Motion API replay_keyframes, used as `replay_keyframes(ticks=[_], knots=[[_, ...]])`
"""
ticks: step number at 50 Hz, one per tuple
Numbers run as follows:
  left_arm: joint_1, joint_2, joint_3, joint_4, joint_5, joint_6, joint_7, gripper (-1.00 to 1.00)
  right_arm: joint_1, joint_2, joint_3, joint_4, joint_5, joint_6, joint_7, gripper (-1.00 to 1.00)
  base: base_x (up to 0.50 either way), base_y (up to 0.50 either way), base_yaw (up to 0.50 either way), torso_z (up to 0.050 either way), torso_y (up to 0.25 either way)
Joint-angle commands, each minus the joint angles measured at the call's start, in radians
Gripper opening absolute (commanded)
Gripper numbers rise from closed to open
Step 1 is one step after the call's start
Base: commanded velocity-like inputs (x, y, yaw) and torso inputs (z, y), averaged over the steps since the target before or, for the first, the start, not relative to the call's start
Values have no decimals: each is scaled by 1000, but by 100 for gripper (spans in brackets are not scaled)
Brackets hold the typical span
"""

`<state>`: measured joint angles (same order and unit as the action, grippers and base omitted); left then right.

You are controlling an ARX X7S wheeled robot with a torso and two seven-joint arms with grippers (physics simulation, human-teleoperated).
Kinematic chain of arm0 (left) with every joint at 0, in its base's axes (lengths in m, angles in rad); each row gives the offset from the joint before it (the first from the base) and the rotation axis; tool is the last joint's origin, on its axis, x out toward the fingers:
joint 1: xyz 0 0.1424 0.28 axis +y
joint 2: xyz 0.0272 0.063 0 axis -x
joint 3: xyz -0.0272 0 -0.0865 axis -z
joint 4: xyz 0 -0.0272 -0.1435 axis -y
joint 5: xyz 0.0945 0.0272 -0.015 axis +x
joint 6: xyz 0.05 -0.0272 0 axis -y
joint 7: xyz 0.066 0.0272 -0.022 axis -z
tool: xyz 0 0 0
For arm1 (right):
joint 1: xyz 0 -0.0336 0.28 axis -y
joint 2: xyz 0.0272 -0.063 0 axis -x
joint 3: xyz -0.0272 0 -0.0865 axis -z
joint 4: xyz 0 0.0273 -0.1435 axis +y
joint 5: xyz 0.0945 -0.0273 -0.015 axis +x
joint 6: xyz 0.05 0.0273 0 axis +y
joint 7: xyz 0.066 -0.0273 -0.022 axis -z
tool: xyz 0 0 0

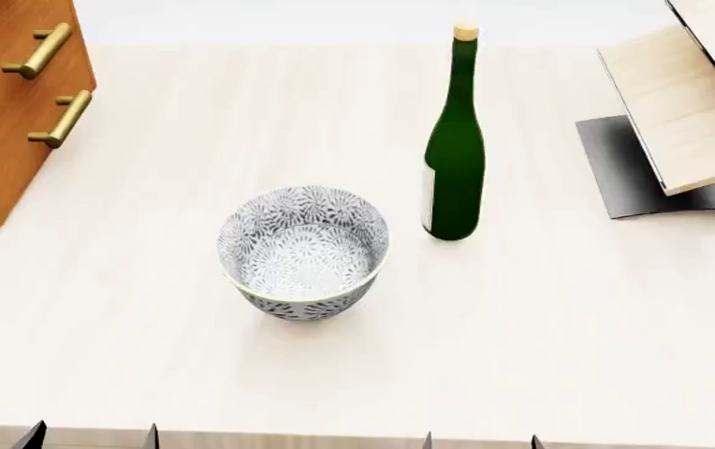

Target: Put the wine bottle on the wine rack.

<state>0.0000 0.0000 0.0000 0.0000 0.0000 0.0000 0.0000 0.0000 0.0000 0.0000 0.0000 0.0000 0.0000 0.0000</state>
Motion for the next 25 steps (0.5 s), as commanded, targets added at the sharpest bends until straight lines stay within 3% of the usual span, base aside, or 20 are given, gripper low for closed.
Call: replay_keyframes(ticks=[1,17,25], knots=[[1,-25,29,3,-25,-2,-30,100,-1,18,-23,-2,18,1,23,100,0,0,0,0,0],[8,-62,73,33,-35,9,-84,100,-2,62,-82,-26,38,4,62,100,0,0,0,0,0],[66,-87,88,234,-30,-21,-102,100,-74,86,-85,-277,70,52,72,100,0,0,0,0,0]])
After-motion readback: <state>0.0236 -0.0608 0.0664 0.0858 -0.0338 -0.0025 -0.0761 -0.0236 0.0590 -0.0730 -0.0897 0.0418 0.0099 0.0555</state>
